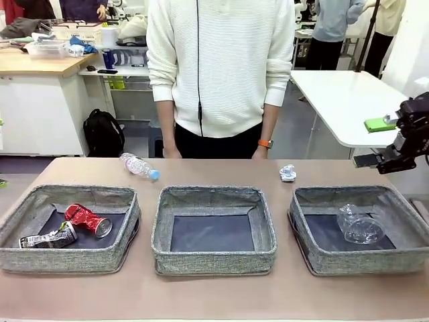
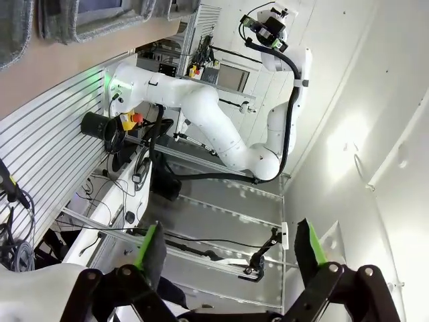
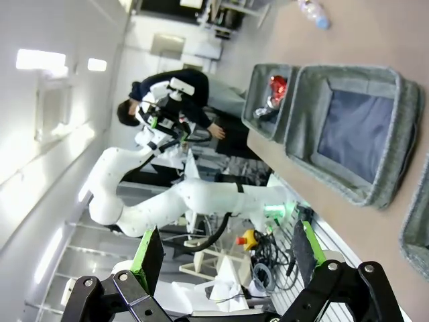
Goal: Sort the waste into the appropriate baskets.
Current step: Place the picked waste into the Fabric basket indicated by the person, then pick up the waste item pointed out by the person.
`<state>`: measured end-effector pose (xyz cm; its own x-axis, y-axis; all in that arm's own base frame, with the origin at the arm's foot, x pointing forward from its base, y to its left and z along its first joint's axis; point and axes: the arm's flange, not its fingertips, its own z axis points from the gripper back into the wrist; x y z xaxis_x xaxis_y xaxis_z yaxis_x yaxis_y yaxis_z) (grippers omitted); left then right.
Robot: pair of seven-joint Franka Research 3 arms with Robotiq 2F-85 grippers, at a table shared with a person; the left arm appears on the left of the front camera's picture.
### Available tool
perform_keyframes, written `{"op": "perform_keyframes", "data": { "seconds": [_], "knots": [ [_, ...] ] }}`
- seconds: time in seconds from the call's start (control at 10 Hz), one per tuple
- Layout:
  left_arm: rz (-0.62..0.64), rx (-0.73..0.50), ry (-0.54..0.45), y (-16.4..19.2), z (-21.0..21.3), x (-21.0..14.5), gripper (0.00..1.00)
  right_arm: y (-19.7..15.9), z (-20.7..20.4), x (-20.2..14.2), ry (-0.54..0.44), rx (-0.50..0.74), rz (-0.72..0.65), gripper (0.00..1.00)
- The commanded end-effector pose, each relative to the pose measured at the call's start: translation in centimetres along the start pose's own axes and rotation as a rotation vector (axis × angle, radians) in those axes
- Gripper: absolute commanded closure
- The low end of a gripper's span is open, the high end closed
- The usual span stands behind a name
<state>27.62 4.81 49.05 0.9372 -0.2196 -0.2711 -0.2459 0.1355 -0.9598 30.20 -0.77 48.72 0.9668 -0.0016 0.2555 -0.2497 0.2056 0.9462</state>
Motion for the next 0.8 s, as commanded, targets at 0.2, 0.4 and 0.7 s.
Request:
{"op": "perform_keyframes", "data": {
  "seconds": [0.2, 0.4, 0.7],
  "knots": [
    [-0.018, 0.014, 0.017, -0.05, 0.21, -0.12, 0.0, 0.4, -0.14, 0.33, -0.007, 0.02, 0.01, 0.0],
    [-0.018, 0.014, 0.017, -0.05, 0.21, -0.12, 0.0, 0.4, -0.14, 0.33, -0.007, 0.02, 0.01, 0.0],
    [-0.018, 0.014, 0.017, -0.05, 0.21, -0.12, 0.0, 0.4, -0.14, 0.33, -0.007, 0.02, 0.01, 0.0]
  ]
}}
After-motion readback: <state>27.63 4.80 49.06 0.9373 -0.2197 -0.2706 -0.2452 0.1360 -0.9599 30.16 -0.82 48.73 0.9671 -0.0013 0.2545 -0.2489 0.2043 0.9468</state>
